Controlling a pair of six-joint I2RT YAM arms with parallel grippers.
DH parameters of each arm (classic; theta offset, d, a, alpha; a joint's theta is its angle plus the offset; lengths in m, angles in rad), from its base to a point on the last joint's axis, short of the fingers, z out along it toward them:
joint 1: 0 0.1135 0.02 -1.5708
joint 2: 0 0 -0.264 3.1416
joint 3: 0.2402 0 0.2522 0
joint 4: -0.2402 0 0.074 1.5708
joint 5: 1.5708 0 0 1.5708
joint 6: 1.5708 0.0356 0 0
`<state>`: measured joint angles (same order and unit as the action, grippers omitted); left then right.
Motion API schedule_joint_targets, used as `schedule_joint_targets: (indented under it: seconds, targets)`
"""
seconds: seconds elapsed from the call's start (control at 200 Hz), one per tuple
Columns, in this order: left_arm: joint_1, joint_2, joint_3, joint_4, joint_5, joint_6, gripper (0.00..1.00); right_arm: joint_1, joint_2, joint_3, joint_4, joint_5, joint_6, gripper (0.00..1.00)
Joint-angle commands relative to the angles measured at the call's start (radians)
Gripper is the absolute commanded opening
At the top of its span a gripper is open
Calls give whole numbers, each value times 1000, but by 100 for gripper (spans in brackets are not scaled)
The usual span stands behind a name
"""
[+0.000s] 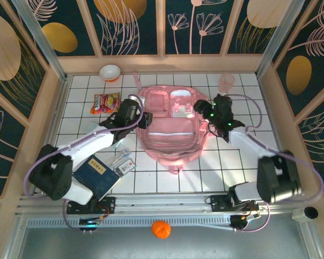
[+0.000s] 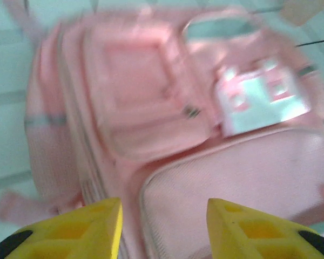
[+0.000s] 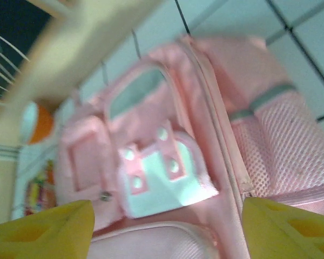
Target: Pack the student bag
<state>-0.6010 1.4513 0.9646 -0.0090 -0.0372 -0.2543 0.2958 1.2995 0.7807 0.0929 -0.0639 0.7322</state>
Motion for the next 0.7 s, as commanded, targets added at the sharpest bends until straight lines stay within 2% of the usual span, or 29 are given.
schedule_joint_targets:
  seconds: [0.0, 0.07, 0.19, 0.32, 0.405, 0.54, 0.691]
  targets:
    - [-68, -38, 70, -67, -4, 325, 48, -32, -155, -81, -117, 7, -32, 73]
    - [-108, -14, 92, -89, 44, 469, 46, -39, -252, -127, -143, -8, -24, 72]
    - [-155, 56, 102, -87, 216, 676, 43, -43, -388, -198, -173, -22, -10, 71]
    - [-207, 131, 77, -34, 375, 924, 47, -45, -474, -252, -194, -17, 13, 71]
    - [-225, 198, 93, 17, 397, 946, 51, -45, -507, -270, -205, -9, 22, 71]
    - [-244, 337, 191, -49, 407, 991, 59, -45, -519, -276, -216, -2, 15, 71]
    - [-256, 420, 237, -51, 390, 990, 63, -47, -510, -274, -214, -5, 3, 72]
